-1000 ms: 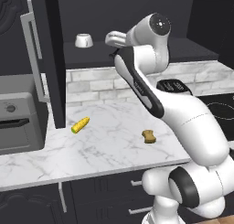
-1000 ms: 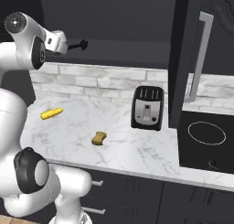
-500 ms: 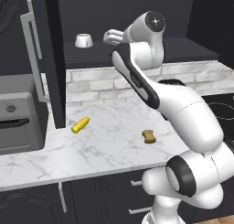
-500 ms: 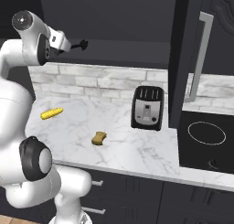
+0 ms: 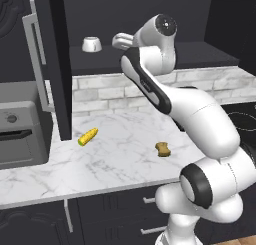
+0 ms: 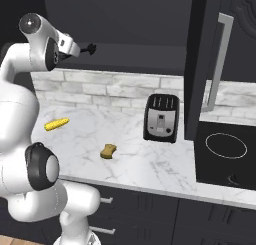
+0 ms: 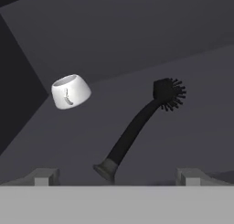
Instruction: Pick the dish brush and sponge from the cabinet and place them on the counter.
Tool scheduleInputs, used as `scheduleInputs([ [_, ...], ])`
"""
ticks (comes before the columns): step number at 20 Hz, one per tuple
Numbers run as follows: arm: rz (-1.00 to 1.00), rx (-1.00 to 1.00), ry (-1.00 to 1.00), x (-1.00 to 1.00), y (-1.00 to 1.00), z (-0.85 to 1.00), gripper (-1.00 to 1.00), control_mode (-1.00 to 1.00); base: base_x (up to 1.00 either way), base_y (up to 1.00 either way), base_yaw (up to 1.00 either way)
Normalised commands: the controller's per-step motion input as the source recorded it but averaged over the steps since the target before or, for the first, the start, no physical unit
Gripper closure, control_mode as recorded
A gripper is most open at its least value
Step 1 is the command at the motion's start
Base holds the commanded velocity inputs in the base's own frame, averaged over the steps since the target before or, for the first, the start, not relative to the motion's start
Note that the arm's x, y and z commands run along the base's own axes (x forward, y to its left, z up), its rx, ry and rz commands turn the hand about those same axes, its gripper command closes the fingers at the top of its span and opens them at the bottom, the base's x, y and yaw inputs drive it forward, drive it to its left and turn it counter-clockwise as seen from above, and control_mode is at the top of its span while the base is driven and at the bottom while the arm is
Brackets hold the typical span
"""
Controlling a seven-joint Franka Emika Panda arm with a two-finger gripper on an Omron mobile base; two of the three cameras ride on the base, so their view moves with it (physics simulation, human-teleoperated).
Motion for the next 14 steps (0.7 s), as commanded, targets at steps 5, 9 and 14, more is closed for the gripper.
scheduleInputs([
  [5, 0.0, 0.0, 0.02, 0.21, 0.04, -0.11, -1.0, -1.0, 0.0, 0.0, 0.0],
  [9, 0.0, 0.0, 0.02, 0.15, 0.01, -0.11, -1.0, -1.0, 0.0, 0.0, 0.0],
  [14, 0.0, -0.01, 0.02, 0.14, 0.01, -0.1, -1.0, -1.0, 0.0, 0.0, 0.0],
])
